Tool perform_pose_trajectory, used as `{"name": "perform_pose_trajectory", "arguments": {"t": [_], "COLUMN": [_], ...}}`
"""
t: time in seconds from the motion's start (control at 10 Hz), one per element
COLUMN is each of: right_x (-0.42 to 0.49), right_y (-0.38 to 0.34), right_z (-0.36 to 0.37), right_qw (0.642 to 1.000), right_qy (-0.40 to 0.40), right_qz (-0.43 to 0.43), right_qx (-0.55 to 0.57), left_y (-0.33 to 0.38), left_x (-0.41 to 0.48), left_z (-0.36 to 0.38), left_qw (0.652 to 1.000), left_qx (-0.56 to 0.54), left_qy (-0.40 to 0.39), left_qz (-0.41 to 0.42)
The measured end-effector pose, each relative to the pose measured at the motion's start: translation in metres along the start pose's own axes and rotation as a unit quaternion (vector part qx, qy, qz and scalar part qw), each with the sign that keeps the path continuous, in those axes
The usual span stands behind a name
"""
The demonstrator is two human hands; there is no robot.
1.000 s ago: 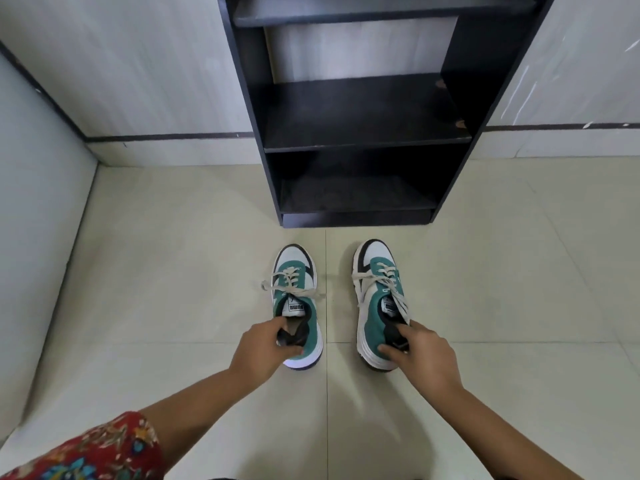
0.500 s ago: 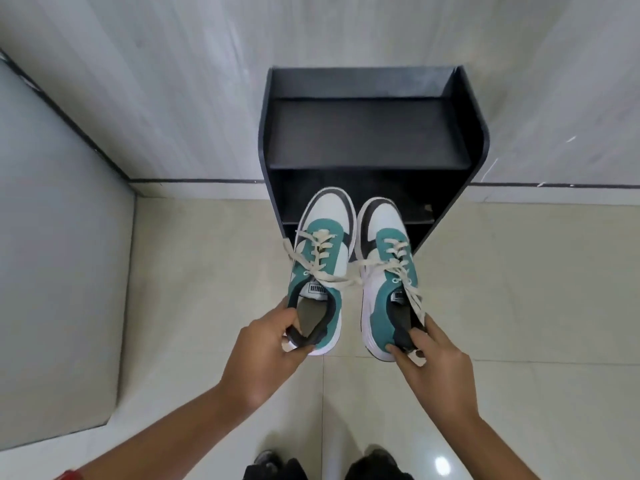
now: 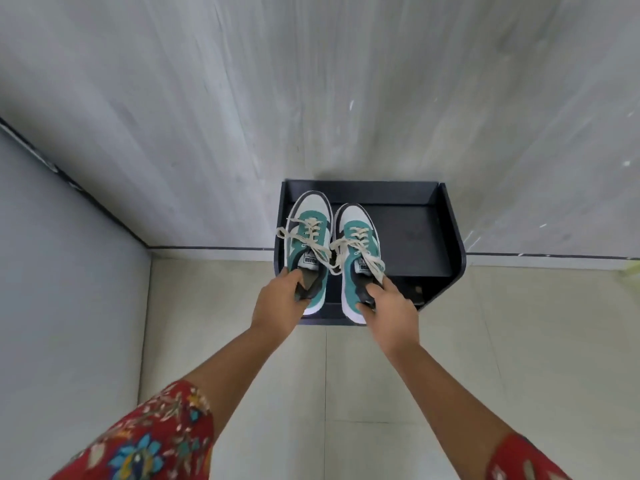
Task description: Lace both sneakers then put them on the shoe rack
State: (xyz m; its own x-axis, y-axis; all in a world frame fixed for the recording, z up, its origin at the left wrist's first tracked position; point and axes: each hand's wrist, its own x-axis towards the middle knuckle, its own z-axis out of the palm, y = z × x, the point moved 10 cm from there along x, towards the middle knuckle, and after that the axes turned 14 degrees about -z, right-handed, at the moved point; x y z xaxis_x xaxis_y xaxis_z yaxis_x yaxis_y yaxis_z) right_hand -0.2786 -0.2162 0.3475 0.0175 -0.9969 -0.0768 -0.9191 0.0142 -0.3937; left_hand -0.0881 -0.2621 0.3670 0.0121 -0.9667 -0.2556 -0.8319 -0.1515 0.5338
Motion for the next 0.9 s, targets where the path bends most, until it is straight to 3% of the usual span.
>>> {"name": "perform_pose_trajectory", "arguments": {"t": [0.2,0.6,0.7,0.9], "right_x": [0.048,0.039,0.025,0.000], "right_y": [-0.006,-0.013,-0.029,-0.077], "right_z": [0.010,0.014,-0.024,-0.157], "right_qw": [1.000,0.999,0.999,0.981], "right_qy": [-0.020,-0.025,0.030,0.164], "right_qz": [0.018,0.041,0.030,0.007], "right_qx": [-0.012,0.005,0.029,0.108], "left_y": [-0.002,-0.016,-0.009,0.052], "left_x": [0.043,0.034,0.018,-0.027], "left_z": [0.015,0.016,-0.017,-0.139], "left_qw": [0.999,0.993,0.991,0.991], "left_qx": [0.020,-0.034,-0.036,-0.106], "left_qy": [-0.028,-0.067,-0.029,0.056], "left_qz": [-0.029,-0.093,-0.122,-0.068]}}
